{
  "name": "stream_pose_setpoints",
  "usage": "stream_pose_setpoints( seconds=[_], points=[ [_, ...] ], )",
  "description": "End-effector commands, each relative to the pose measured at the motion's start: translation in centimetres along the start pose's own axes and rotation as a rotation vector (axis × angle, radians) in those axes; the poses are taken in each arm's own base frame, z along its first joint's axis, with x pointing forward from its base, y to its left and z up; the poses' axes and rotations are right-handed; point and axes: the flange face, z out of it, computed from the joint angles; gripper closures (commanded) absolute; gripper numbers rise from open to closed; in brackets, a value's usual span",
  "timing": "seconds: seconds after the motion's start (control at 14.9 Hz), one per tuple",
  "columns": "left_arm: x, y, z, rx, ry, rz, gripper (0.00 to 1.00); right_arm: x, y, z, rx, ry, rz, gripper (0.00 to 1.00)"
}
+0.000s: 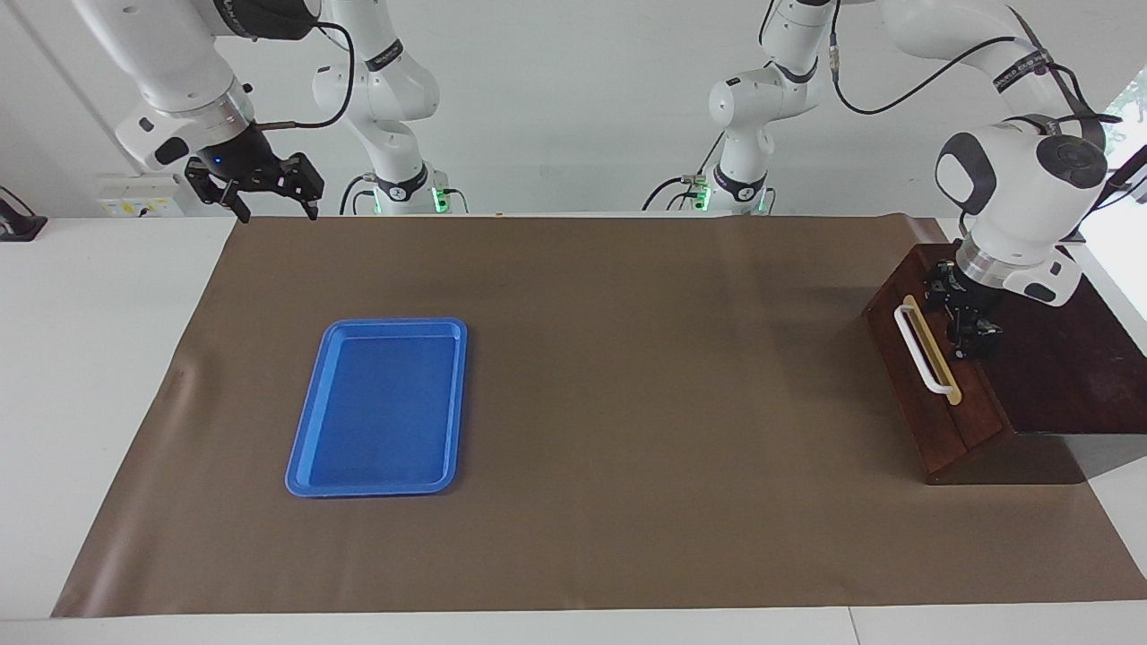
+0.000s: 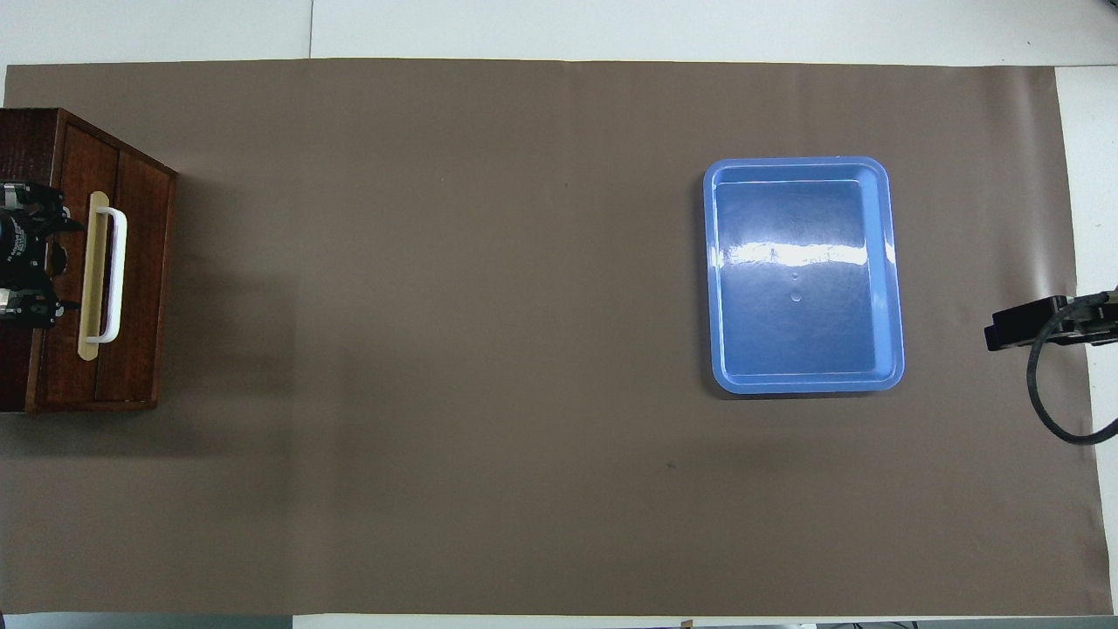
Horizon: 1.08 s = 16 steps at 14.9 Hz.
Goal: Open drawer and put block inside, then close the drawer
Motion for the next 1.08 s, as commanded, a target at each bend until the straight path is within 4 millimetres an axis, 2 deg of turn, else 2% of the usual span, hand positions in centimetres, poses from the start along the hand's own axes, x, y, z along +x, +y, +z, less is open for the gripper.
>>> stream_pose_setpoints(
  seconds=[0.0, 0.13, 0.34, 0.4, 0.47, 0.61, 0.74, 0.81, 0.87, 1.01],
  points=[
    [-0.4, -0.5, -4.8, 0.034, 0.022, 0.083, 0.0, -0.4, 0.4, -0.2, -0.013, -0.009, -0.012, 0.0],
    [-2.1, -2.2, -8.3, 0.046, 0.012, 0.308, 0.0, -0.4, 0.3, -0.2, -0.013, -0.009, -0.014, 0.0],
    [-3.3, -3.9, -11.7, 0.063, -0.084, 0.684, 0.0, -0.4, 0.3, -0.2, -0.013, -0.009, -0.014, 0.0],
    [-4.4, -4.1, -12.6, 0.056, -0.137, 0.808, 0.0, -0.4, 0.4, -0.2, -0.013, -0.009, -0.012, 0.0],
    [-5.3, -4.4, -13.1, 0.067, -0.17, 0.905, 0.0, -0.4, 0.3, -0.2, -0.013, -0.009, -0.014, 0.0],
    [-9.0, -5.2, -14.4, 0.07, -0.189, 1.142, 0.0, -0.4, 0.4, -0.2, -0.013, -0.009, -0.012, 0.0],
    [-9.1, -5.1, -13.9, 0.066, -0.21, 1.274, 0.0, -0.4, 0.3, -0.2, -0.013, -0.009, -0.014, 0.0],
    [-9.8, -4.8, -13.5, 0.073, -0.222, 1.294, 0.0, -0.4, 0.3, -0.2, -0.013, -0.009, -0.014, 0.0],
    [-10.2, -4.1, -14.0, 0.062, -0.224, 1.331, 0.0, -0.4, 0.4, -0.2, -0.013, -0.009, -0.012, 0.0],
    [-10.4, -4.4, -15.1, 0.066, -0.245, 1.471, 0.0, -0.4, 0.3, -0.2, -0.013, -0.009, -0.014, 0.0]
  ],
)
